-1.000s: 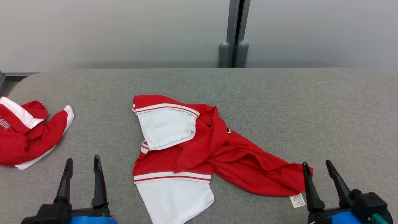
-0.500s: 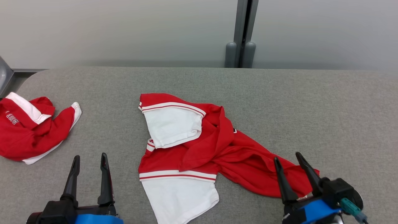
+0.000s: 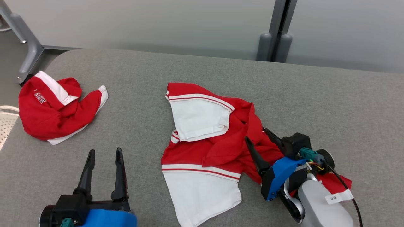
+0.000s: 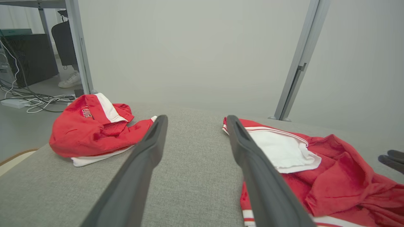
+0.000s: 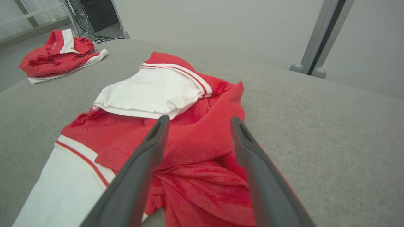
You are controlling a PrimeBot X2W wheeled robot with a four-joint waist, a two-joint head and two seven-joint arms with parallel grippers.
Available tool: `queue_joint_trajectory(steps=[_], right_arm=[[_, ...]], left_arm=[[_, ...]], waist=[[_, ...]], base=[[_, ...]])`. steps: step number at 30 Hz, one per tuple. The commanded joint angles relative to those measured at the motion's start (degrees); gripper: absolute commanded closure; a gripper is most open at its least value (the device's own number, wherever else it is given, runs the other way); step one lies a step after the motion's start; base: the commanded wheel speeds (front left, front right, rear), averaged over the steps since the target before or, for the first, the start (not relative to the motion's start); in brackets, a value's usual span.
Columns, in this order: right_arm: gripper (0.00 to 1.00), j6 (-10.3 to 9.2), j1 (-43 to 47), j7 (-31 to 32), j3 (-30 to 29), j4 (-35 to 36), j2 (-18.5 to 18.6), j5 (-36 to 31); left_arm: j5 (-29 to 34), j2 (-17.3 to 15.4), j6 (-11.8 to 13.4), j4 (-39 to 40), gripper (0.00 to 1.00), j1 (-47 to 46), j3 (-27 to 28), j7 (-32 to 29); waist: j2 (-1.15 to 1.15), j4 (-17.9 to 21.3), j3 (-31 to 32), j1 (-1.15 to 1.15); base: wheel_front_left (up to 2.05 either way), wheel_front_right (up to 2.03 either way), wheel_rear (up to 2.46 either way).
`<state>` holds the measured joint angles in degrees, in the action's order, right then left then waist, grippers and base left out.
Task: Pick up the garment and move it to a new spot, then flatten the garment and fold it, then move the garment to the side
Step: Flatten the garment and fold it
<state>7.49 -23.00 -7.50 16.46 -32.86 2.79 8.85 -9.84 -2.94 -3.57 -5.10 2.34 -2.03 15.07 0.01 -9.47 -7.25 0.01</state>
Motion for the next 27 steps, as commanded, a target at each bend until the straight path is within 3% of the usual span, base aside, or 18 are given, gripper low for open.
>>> queue_joint_trajectory(steps=[1, 9, 16, 17, 18, 27], right_arm=[[0.0, 0.01, -1.71, 1.14, 0.25, -2.5, 0.2, 0.73], [0.0, 0.01, -6.79, 1.57, 0.38, -13.56, 0.21, 3.08], [0.02, 0.02, -9.45, 0.14, 3.16, -19.16, 0.21, 7.37], [0.55, 0.02, -9.75, -0.54, 3.69, -19.58, 0.21, 7.92], [1.0, 0.02, -9.95, -0.92, 4.17, -19.99, 0.2, 8.59], [1.0, 0.01, -12.54, -6.77, 0.75, -22.52, 0.41, 5.04]], left_arm=[[-0.31, 0.07, 0.1, -0.07, 0.0, -1.18, -0.42, 0.15], [-0.99, 0.07, 0.53, -0.45, 0.0, -2.97, -1.88, 0.15], [-1.14, 0.08, 0.24, -1.0, 0.0, -3.45, -3.06, 0.15], [-1.22, 0.08, 0.21, -1.08, 0.0, -3.54, -3.21, 0.15], [-1.29, 0.08, 0.2, -1.16, 0.0, -3.57, -3.27, 0.15], [-1.43, 0.09, 0.27, -1.3, 0.0, -1.36, -1.58, 0.15]], waist=[[-0.01, -1.21, -0.94, -0.01], [-0.01, -3.24, -2.45, -0.01], [-0.01, -4.1, -2.7, -0.01], [-0.01, -4.2, -2.68, -0.01], [-0.01, -4.27, -2.6, -0.01], [-0.01, -1.27, -1.55, -0.01]], base=[[0.0, 0.0, 0.0], [0.0, 0.0, 0.0], [0.0, 0.0, 0.0], [0.0, 0.0, 0.0], [0.0, 0.0, 0.0], [0.0, 0.0, 0.0]])
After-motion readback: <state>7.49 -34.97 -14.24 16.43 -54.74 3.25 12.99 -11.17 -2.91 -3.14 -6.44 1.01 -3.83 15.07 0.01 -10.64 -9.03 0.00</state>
